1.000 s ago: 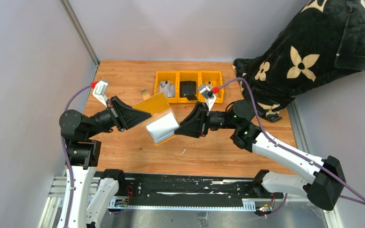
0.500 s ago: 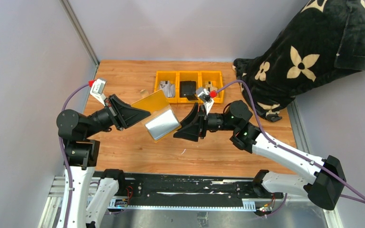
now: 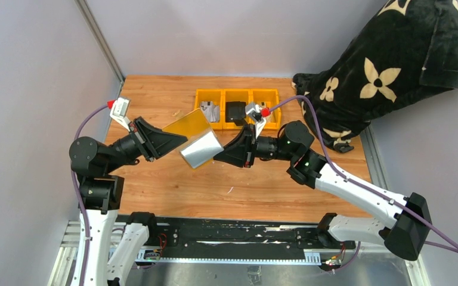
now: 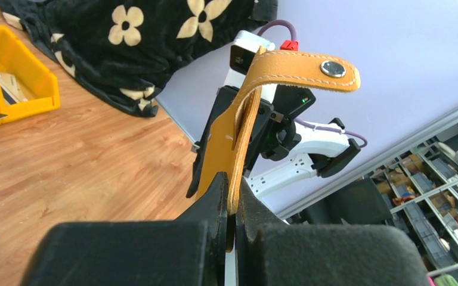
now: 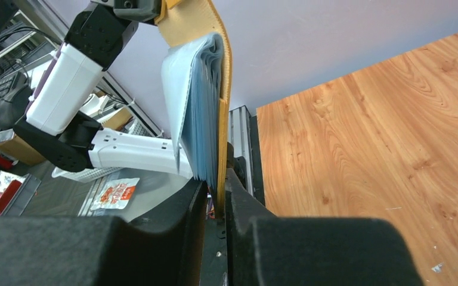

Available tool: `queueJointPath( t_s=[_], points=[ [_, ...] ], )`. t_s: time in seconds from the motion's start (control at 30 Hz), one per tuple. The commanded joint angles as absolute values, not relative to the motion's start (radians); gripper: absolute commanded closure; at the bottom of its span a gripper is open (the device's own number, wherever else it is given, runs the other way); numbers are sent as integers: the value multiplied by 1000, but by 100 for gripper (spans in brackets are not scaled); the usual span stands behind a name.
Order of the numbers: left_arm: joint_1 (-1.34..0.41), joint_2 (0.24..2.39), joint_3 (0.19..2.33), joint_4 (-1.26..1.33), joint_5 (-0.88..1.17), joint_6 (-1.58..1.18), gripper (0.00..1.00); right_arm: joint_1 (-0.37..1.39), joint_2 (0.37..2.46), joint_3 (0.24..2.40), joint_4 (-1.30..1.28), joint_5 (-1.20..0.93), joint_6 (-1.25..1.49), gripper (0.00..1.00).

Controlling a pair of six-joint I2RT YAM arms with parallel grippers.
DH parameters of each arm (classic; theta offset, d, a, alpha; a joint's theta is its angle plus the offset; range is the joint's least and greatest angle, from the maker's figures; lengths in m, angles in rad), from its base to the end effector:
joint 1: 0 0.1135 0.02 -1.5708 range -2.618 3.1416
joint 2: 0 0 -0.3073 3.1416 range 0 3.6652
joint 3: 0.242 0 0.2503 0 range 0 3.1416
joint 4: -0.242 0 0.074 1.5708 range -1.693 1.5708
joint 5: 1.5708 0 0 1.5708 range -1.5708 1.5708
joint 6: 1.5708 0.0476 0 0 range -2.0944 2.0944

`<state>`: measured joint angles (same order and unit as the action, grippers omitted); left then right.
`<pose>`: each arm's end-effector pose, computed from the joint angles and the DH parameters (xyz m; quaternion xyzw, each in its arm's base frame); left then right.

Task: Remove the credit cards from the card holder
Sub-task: Open the card holder at the center of the board.

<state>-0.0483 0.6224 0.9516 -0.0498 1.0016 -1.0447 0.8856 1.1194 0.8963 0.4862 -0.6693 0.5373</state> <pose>0.0747 -0.0438 0.4555 0.0846 0.6469 -0.6109 0.4484 0.1314 0.2074 0.4237 -0.3563 0.5206 0.6408 0.4374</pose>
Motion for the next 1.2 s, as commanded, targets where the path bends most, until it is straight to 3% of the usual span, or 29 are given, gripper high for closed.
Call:
queueJointPath(
  t_s=[0.0,0.07,0.17,0.47,0.7,0.9,1.03,1.1,1.17],
  points=[
    [-52,612,971,-93,1029,-1037,100,904,1145,972,544,-600,527,82],
    [-52,613,970,-95,1029,-1035,100,911,1157,989,549,-596,527,80],
    [-52,611,961,-96,1032,-1032,100,919,1173,1013,566,-603,543,70],
    [-52,610,950,-97,1037,-1020,100,919,1187,1019,625,-622,616,49],
    [-52,610,948,-100,1051,-1022,100,919,1230,1057,662,-646,661,46],
    [-52,604,944,-114,1073,-1011,100,919,1274,1081,747,-671,745,51],
    [-53,599,943,-137,1073,-974,99,919,1289,1092,760,-689,781,74],
    [-52,596,944,-156,1067,-935,88,919,1289,1088,758,-693,790,84],
    [-52,592,951,-197,1060,-887,64,920,1281,1077,758,-693,798,93]
  ],
)
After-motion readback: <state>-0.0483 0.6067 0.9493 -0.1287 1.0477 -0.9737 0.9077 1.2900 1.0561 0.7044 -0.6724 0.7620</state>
